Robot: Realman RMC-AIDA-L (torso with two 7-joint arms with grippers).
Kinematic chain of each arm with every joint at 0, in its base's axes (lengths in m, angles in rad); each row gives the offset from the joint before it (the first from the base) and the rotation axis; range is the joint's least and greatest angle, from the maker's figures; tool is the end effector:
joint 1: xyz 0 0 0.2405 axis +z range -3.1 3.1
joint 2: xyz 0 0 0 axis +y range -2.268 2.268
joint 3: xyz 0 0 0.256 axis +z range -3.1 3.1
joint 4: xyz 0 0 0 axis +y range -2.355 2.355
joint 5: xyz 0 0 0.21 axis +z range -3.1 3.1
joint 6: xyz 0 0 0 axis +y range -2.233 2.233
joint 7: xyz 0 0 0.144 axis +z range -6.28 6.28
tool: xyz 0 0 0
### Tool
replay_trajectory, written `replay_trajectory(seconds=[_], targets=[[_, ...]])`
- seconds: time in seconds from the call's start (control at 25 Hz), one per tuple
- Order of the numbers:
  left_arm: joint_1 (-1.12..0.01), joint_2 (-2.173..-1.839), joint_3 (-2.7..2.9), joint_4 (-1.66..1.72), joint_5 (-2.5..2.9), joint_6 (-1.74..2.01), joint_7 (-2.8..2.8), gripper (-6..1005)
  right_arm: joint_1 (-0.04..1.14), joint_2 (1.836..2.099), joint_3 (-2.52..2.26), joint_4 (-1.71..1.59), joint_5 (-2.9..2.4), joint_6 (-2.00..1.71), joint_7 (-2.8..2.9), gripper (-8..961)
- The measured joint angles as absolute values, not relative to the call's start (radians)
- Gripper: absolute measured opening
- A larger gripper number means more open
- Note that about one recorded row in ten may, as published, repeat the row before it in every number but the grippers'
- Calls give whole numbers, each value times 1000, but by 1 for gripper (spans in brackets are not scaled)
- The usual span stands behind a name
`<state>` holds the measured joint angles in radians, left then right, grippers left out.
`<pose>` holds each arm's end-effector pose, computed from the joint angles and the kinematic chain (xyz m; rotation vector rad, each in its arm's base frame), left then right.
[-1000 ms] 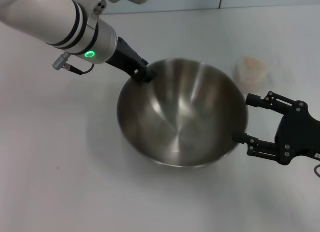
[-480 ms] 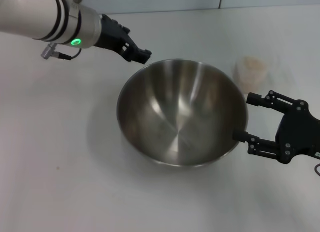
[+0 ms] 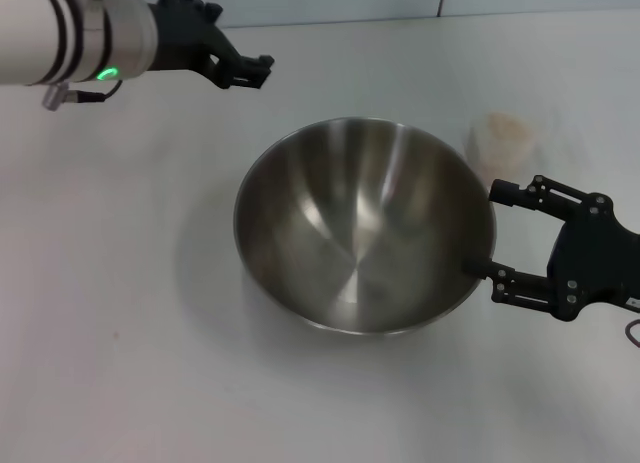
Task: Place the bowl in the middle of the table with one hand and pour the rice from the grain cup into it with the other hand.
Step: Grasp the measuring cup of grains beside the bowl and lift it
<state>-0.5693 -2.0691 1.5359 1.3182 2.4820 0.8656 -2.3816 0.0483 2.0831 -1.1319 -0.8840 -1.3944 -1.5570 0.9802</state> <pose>-0.1365 0.4130 -0.0088 -2.3916 -0.3712 0.0039 0.2867 0.2372 0.0135 -2.4803 0.2154 0.8776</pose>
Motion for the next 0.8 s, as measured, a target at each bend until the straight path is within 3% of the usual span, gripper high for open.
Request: replay_trajectory(seconds=[0.2,0.36,0.52,0.8], targets=[[-462,-2069,1546,1411,2463,771,-2359,840,58,2083,-1132,-883,-1394,-1555,980,785],[-306,-2068,1615,1507,2306,648,-2231,841,66,2082,-1132,-882,-1394,-1550,980,785],[-293,-2059,1560,1500,2101,729,-2191,841,71,2082,-1132,-882,-1394,-1548,980,785],[-391,-2060,1186,1222,1588,1333,-1823,840,84,2081,-1132,-879,-1400,-1547,980,784]])
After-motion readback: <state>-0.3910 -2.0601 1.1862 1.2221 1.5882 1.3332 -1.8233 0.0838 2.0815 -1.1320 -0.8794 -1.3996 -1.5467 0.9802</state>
